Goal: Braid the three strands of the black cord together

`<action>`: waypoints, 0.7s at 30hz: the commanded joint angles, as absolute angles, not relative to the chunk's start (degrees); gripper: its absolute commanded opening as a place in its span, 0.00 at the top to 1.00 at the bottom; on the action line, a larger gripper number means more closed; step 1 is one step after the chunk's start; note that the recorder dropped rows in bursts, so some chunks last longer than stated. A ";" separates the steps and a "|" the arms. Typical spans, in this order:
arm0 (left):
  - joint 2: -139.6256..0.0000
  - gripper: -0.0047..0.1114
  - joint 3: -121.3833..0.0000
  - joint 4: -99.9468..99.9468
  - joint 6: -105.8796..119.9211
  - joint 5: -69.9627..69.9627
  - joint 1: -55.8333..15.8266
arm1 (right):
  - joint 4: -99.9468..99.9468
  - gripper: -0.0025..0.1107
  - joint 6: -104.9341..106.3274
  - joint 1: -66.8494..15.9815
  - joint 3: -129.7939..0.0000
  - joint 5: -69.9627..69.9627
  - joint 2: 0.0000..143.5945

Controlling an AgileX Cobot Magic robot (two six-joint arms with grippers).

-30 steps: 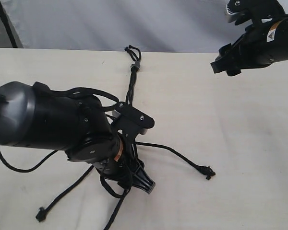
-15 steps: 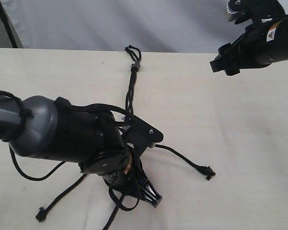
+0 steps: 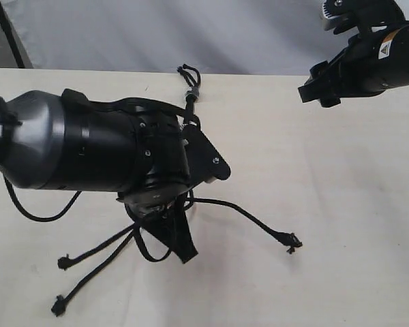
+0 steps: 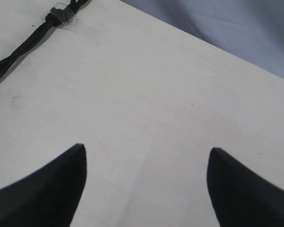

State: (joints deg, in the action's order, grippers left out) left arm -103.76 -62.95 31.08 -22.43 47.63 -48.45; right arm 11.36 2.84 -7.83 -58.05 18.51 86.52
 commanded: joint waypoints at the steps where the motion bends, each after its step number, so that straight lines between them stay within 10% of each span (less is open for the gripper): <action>1: -105.14 0.96 -62.01 41.06 -21.81 48.97 -48.52 | 10.96 0.38 2.51 -7.59 -57.90 17.86 86.11; 21: -110.66 0.96 -55.77 23.81 -19.52 33.94 -43.31 | 10.54 0.38 2.79 -7.59 -57.90 17.03 86.11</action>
State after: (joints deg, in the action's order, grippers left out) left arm -110.21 -56.21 35.32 -23.04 37.28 -40.81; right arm 11.01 2.84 -7.83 -58.05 18.06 86.52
